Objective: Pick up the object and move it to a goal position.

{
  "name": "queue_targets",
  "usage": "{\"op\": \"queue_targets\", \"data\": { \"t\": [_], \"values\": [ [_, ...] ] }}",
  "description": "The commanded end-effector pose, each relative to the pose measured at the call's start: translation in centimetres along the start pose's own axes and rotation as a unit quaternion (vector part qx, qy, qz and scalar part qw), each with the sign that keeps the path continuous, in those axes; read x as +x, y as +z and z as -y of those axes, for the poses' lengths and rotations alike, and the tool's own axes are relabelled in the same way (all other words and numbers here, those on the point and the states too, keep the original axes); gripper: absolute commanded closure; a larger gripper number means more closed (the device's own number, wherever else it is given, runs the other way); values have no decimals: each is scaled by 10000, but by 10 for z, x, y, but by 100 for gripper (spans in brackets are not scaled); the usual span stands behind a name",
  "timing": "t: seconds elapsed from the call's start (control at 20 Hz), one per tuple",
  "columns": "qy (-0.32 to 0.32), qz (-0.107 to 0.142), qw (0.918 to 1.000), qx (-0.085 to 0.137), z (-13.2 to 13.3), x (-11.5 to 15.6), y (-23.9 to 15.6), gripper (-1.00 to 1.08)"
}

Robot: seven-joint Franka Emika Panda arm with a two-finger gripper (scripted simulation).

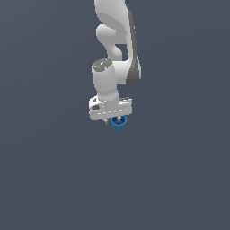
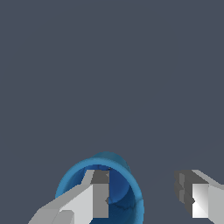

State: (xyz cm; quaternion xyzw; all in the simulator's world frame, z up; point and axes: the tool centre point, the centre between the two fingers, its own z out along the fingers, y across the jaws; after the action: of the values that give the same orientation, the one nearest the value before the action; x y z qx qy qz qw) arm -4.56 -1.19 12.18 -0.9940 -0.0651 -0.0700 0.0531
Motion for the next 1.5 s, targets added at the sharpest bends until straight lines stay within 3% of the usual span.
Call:
{"op": "queue_targets", "data": {
  "t": [0.0, 0.55, 1.45],
  "values": [
    [-96, -100, 9999, 13, -1, -10, 5, -20],
    [-303, -305, 9991, -23, -5, -36, 15, -20],
    [-311, -313, 9990, -27, -5, -36, 42, -20]
  ]
}}
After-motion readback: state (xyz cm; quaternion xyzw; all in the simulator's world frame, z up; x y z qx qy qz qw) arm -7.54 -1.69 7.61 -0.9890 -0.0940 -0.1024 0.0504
